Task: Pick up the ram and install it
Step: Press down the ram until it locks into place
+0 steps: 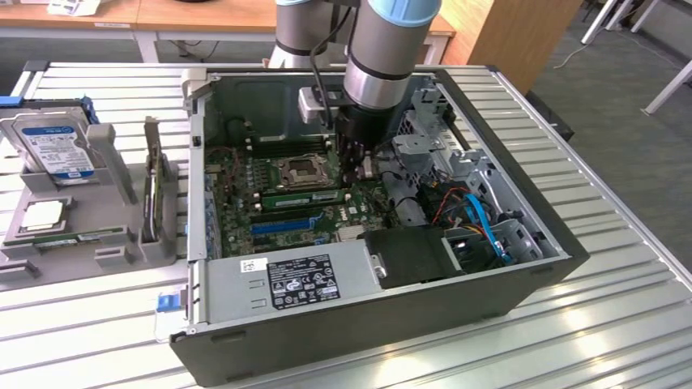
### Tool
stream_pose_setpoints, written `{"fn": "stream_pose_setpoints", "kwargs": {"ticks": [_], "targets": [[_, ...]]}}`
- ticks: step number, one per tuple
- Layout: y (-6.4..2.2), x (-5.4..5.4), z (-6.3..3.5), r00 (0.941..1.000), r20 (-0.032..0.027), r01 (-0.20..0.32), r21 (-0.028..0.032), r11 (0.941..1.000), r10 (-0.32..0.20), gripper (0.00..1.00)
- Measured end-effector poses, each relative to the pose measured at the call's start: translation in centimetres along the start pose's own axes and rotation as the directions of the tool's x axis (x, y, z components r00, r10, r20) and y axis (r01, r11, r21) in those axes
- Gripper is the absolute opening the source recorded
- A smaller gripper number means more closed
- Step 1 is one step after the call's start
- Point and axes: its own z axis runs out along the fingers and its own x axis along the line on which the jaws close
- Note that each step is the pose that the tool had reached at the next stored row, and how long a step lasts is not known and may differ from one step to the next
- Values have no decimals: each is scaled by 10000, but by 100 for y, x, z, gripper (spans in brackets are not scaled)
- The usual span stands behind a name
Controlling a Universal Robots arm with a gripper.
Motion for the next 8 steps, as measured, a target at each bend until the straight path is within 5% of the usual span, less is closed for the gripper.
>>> {"fn": "stream_pose_setpoints", "kwargs": {"ticks": [8], "targets": [[-1,-5,25,10000,3,-1,1,10000,1,10]]}}
